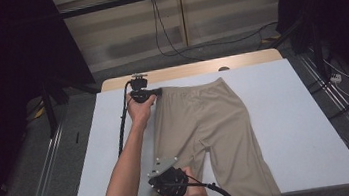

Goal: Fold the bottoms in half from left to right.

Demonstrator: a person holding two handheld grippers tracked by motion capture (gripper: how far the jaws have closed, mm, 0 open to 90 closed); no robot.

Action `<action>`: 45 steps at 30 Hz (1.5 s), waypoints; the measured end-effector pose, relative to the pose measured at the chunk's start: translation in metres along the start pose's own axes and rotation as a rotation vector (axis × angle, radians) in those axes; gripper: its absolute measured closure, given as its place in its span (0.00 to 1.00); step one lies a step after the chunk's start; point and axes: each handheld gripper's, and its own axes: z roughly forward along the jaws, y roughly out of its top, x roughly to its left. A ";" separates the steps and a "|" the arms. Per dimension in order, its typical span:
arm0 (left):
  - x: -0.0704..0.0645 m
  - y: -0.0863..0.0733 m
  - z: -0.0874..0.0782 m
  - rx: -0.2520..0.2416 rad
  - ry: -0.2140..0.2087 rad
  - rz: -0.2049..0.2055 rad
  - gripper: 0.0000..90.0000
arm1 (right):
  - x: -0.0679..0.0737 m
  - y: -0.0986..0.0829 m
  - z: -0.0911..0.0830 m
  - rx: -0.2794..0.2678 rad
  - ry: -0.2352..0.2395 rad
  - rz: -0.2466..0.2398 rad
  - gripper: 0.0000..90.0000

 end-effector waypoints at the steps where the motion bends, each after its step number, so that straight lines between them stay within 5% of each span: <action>1: 0.001 0.004 -0.003 -0.007 0.003 -0.005 0.95 | 0.000 0.000 0.000 0.000 0.000 0.000 1.00; 5: 0.005 0.015 -0.016 -0.045 0.011 -0.027 0.95 | 0.001 0.009 -0.006 -0.034 0.005 0.000 1.00; 13: 0.020 0.022 -0.034 -0.043 0.040 -0.055 0.95 | 0.005 0.026 -0.015 -0.091 0.042 0.010 1.00; 22: 0.022 0.027 -0.053 -0.066 0.043 -0.071 0.95 | 0.014 0.039 -0.021 -0.123 0.070 -0.002 1.00; 39: 0.048 0.046 -0.127 -0.117 0.141 -0.120 0.95 | 0.034 0.093 -0.047 -0.229 0.125 -0.074 1.00; 45: 0.050 0.035 -0.115 -0.073 0.181 -0.114 0.95 | 0.033 0.091 -0.047 -0.239 0.135 -0.073 1.00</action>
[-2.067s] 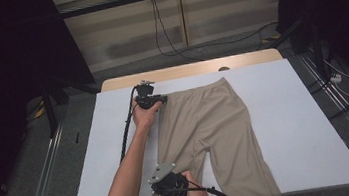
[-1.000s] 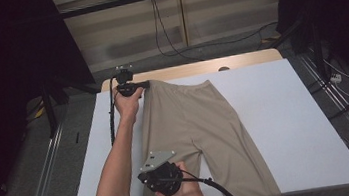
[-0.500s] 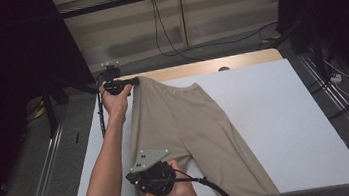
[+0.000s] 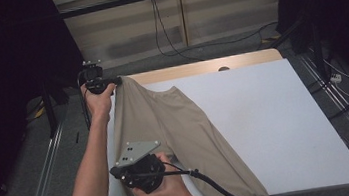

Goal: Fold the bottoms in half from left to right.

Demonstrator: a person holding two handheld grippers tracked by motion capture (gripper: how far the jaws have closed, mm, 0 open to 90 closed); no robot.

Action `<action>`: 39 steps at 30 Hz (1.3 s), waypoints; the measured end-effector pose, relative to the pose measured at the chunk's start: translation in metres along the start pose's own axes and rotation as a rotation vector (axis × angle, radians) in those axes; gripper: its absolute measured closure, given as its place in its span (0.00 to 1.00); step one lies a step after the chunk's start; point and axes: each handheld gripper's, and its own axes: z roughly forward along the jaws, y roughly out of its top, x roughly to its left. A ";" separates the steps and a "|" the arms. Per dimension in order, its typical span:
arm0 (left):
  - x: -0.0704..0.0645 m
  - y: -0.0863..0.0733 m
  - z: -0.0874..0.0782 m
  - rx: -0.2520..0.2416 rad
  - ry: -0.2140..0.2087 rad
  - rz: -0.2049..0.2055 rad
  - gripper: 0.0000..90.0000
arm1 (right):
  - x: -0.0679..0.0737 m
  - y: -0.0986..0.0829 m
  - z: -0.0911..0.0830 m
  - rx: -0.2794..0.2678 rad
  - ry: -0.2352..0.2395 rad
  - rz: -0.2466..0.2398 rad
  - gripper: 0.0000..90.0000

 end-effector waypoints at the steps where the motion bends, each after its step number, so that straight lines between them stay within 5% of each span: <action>1: 0.000 -0.003 0.004 0.008 0.000 0.000 0.95 | -0.001 -0.004 0.000 0.006 -0.002 0.006 1.00; 9: -0.018 -0.009 0.024 0.033 -0.012 0.026 0.95 | -0.012 -0.026 -0.008 0.019 -0.013 0.058 1.00; 24: -0.059 -0.014 0.056 0.051 -0.048 0.042 0.94 | -0.050 -0.071 -0.085 0.011 -0.133 0.154 1.00; 32: -0.081 -0.007 0.063 0.036 -0.066 0.067 0.94 | -0.066 -0.083 -0.121 0.018 -0.206 0.159 1.00; 39: -0.096 -0.007 0.075 0.046 -0.066 0.092 0.94 | -0.083 -0.104 -0.143 0.029 -0.262 0.198 1.00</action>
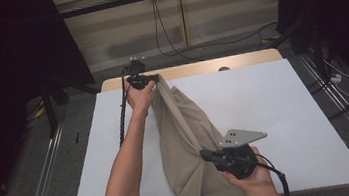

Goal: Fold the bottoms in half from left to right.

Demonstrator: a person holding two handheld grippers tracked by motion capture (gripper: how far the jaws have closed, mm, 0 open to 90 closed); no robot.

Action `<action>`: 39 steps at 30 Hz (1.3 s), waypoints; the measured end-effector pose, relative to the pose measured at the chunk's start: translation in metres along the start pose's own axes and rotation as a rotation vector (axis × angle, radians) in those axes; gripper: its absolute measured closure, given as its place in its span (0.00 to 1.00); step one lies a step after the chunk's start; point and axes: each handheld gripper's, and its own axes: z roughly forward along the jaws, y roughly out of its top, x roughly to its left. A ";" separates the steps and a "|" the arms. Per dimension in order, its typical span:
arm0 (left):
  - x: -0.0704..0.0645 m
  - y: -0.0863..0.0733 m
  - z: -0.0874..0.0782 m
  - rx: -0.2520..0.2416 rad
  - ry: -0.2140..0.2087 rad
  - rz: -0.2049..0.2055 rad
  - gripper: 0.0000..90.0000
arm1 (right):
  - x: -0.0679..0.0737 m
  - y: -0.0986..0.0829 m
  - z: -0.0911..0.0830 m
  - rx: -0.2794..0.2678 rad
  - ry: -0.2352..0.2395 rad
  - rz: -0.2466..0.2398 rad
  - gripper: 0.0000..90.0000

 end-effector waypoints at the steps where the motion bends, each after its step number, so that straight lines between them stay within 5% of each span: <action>1: -0.001 -0.002 0.003 0.009 0.008 -0.001 0.94 | -0.007 -0.007 -0.001 0.009 -0.015 0.020 1.00; 11: -0.002 -0.017 0.032 0.073 0.044 -0.021 0.94 | -0.028 -0.029 0.003 0.063 -0.060 0.057 1.00; 18: -0.005 -0.027 0.048 0.083 0.027 -0.017 0.93 | -0.042 -0.039 0.006 0.096 -0.105 0.073 1.00; 20: -0.004 -0.028 0.049 0.065 0.009 -0.034 0.91 | -0.047 -0.043 0.007 0.109 -0.119 0.080 1.00; 23: -0.007 -0.027 0.050 0.034 -0.019 -0.017 0.70 | -0.052 -0.049 0.008 0.133 -0.132 0.090 1.00; 31: -0.015 -0.027 0.025 0.000 0.001 0.013 0.30 | -0.064 -0.056 0.008 0.162 -0.171 0.112 1.00; 39: -0.011 -0.061 -0.001 0.009 -0.015 0.070 0.39 | -0.068 -0.060 0.004 0.188 -0.201 0.103 1.00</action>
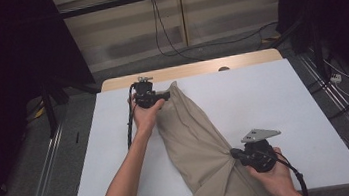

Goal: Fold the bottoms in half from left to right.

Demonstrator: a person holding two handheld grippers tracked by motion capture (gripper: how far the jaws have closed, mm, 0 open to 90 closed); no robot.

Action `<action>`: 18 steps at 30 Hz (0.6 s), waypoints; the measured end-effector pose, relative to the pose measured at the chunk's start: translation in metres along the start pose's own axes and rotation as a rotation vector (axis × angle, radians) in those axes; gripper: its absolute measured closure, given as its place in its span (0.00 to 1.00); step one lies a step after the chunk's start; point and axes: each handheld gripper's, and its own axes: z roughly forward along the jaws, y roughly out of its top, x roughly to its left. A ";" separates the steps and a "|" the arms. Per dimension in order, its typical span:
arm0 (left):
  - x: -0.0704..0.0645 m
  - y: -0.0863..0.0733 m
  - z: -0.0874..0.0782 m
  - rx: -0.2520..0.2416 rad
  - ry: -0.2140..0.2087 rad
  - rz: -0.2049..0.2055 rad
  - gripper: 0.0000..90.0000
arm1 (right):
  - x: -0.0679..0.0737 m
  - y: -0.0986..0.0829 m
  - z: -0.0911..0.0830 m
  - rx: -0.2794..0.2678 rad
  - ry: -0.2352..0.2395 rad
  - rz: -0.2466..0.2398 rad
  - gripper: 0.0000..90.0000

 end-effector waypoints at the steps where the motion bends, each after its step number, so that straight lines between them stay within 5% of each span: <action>1: 0.000 -0.006 -0.002 0.010 -0.004 0.011 0.39 | 0.000 0.000 0.000 0.000 0.000 0.000 1.00; 8: -0.007 -0.039 -0.023 0.026 -0.052 0.040 0.38 | -0.004 -0.006 -0.004 0.035 -0.056 -0.027 0.98; 11: -0.019 -0.051 -0.037 0.037 -0.085 0.082 0.35 | -0.003 -0.006 -0.010 0.022 -0.075 -0.031 0.85; 13: -0.033 -0.069 -0.053 0.030 -0.130 0.111 0.35 | 0.004 -0.006 -0.023 -0.026 -0.046 -0.015 0.85; 14: -0.033 -0.069 -0.053 0.030 -0.130 0.111 0.35 | 0.004 -0.006 -0.023 -0.026 -0.046 -0.015 0.85; 15: -0.037 -0.074 -0.058 0.042 -0.143 0.123 0.35 | 0.012 -0.010 -0.029 -0.023 0.014 -0.017 0.85; 18: -0.050 -0.088 -0.074 0.042 -0.172 0.143 0.33 | 0.028 -0.022 -0.032 0.015 0.073 -0.030 0.81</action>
